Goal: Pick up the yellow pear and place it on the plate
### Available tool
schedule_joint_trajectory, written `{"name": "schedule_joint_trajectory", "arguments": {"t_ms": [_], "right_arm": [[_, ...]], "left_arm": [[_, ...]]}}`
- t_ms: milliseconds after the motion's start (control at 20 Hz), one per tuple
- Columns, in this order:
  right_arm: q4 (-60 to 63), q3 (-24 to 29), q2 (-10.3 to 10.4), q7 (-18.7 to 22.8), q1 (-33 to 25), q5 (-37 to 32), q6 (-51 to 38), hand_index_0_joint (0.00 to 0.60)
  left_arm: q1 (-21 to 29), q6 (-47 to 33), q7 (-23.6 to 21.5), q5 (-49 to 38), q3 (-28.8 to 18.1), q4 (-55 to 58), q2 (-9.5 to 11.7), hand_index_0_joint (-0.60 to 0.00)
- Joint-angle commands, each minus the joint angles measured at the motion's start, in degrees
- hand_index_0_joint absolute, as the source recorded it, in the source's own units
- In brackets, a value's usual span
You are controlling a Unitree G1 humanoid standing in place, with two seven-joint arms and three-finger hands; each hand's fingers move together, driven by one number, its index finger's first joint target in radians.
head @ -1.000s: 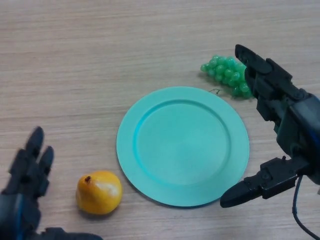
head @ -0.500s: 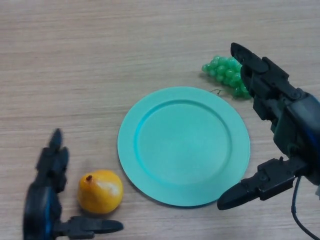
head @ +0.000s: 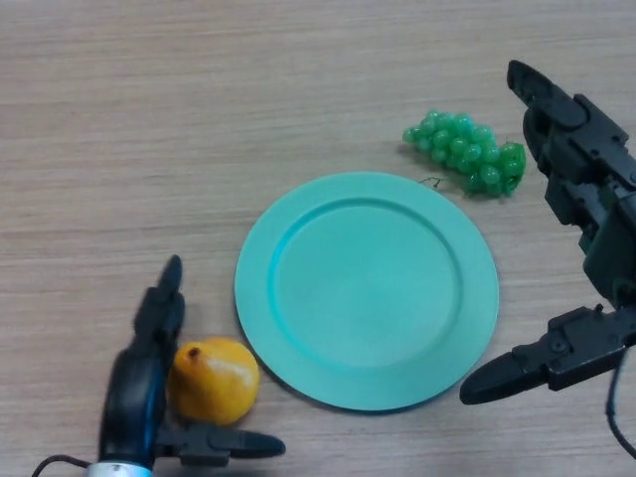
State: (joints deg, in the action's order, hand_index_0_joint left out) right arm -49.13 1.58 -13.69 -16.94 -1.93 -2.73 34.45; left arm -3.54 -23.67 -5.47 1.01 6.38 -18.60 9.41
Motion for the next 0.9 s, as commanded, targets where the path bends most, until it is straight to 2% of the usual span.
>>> {"name": "schedule_joint_trajectory", "arguments": {"t_ms": [50, 100, 150, 200, 250, 450, 600, 750, 900], "right_arm": [[-2.62, 2.53, -1.26, 1.51, -1.43, -1.42, -7.11, 0.000], [-2.59, 2.56, -1.26, 1.58, -1.41, -1.45, -7.08, 0.000], [-2.54, 2.61, -1.26, 1.74, -1.42, -1.56, -6.97, 0.000], [-2.64, 2.72, -1.31, 1.85, -1.57, -1.78, -6.52, 0.000], [-2.72, 2.80, -1.49, 2.03, -2.04, -2.08, -5.69, 0.000], [-2.75, 2.23, -1.20, 2.42, -1.38, -2.98, -4.90, 0.000], [-3.10, 2.05, -1.32, 2.33, -2.11, -2.39, -4.82, 0.000], [-3.11, 2.25, -1.06, 2.95, -1.50, -2.48, -7.78, 0.000], [-4.75, 2.52, -1.08, 3.51, -1.59, -2.97, -5.76, 0.000]], "left_arm": [[1.99, -4.58, -2.60, 1.02, -0.99, 1.71, 1.47, -0.101], [2.08, -4.29, -2.94, 1.39, -0.97, 1.71, 1.47, -0.202], [2.18, -3.62, -3.59, 2.05, -0.96, 1.89, 1.47, -0.351], [2.28, -2.79, -4.16, 2.67, -0.97, 2.20, 1.47, -0.451], [2.31, -0.87, -5.12, 5.20, -1.06, 2.95, 1.47, -0.600], [-0.67, 2.71, -3.79, 10.25, -1.17, 6.62, 1.47, -0.600], [-4.91, 2.02, -3.12, 14.85, -0.54, 10.93, 1.76, -0.600], [-9.16, 0.89, -4.26, 19.26, 0.13, 18.63, 2.52, -0.600], [-9.36, -1.53, -4.73, 23.67, 0.59, 25.18, 3.20, -0.600]]}}
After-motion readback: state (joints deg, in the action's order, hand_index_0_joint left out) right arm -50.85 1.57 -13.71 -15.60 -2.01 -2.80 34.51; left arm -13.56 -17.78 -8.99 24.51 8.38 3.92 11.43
